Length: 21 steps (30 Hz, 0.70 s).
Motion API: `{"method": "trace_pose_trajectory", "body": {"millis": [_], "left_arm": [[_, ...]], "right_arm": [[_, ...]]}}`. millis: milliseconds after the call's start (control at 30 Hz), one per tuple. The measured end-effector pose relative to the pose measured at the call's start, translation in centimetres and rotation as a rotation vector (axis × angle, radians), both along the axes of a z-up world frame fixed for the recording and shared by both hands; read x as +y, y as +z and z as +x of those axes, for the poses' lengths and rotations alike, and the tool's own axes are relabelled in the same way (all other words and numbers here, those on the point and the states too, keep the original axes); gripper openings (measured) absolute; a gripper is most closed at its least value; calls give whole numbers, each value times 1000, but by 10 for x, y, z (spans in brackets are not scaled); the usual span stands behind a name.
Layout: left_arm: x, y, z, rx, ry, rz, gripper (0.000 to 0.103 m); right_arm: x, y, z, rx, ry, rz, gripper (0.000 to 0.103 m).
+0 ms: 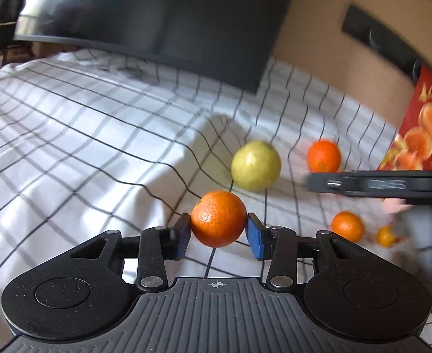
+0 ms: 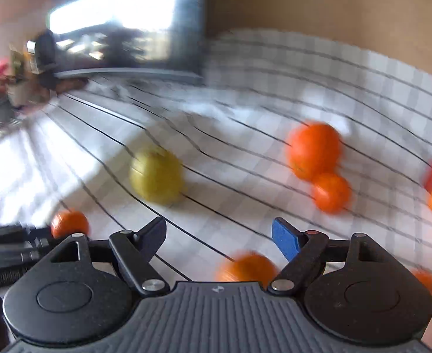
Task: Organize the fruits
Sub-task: 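Grasp a tangerine with the left tool while the right tool grasps another green pear, then carry the tangerine in the left tool toward the box while the right carries the pear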
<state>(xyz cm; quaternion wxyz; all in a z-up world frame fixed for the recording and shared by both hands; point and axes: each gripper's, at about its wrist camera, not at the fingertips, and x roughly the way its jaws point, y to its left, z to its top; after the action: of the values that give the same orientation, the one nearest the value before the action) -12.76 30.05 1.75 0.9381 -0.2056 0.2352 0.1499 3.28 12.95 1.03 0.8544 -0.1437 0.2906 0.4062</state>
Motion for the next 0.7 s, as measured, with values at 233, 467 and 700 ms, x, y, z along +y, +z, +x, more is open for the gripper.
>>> {"method": "trace_pose_trajectory", "body": {"millis": [233, 467, 700], "left_arm": [[7, 9, -35, -70, 26, -55, 45], [16, 2, -37, -80, 38, -91, 45], [2, 1, -31, -61, -6, -99, 45]], "right_arm": [[69, -19, 5, 52, 13, 49, 83], [100, -41, 23, 104, -55, -4, 65], [81, -32, 14, 146, -27, -24, 59]]}}
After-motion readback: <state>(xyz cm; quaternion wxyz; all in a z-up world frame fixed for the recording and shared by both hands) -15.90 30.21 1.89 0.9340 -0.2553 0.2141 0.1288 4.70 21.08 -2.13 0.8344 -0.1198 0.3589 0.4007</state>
